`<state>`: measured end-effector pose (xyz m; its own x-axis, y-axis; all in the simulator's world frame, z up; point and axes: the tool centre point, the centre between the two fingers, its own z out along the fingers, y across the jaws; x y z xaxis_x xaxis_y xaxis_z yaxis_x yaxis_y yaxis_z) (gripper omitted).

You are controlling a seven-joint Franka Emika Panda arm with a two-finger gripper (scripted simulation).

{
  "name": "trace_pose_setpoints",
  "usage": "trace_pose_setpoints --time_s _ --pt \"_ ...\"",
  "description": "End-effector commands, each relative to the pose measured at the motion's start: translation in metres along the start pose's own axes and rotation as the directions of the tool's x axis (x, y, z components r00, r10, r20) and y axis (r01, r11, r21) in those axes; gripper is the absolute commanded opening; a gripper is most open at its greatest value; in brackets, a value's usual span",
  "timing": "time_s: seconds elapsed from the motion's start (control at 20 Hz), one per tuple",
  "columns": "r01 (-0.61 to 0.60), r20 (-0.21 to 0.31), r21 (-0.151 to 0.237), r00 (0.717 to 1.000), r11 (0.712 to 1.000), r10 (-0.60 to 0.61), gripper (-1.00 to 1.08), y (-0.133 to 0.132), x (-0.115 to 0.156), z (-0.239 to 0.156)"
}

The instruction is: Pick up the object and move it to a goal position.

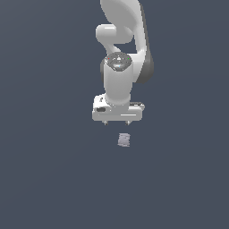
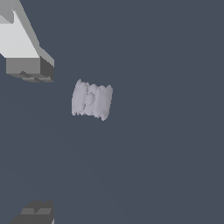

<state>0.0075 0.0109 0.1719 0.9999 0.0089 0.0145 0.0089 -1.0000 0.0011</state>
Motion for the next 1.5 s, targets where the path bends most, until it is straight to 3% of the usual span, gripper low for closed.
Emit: trace_pose_setpoints --time_s 0.0,0.45,0.95,1.45 --pt "0.000 0.000 0.000 1.000 1.000 0.000 1.00 0.000 0.000 0.000" --pt "0.040 0.009 0.034 0.999 0.999 -0.040 1.00 -0.026 -0.001 0.002" --pt "0.024 0.009 0.031 1.000 0.999 -0.024 1.00 -0.027 0.000 0.007" --pt "-0.086 0.014 0.015 0.996 0.996 0.085 1.00 -0.034 0.008 0.046"
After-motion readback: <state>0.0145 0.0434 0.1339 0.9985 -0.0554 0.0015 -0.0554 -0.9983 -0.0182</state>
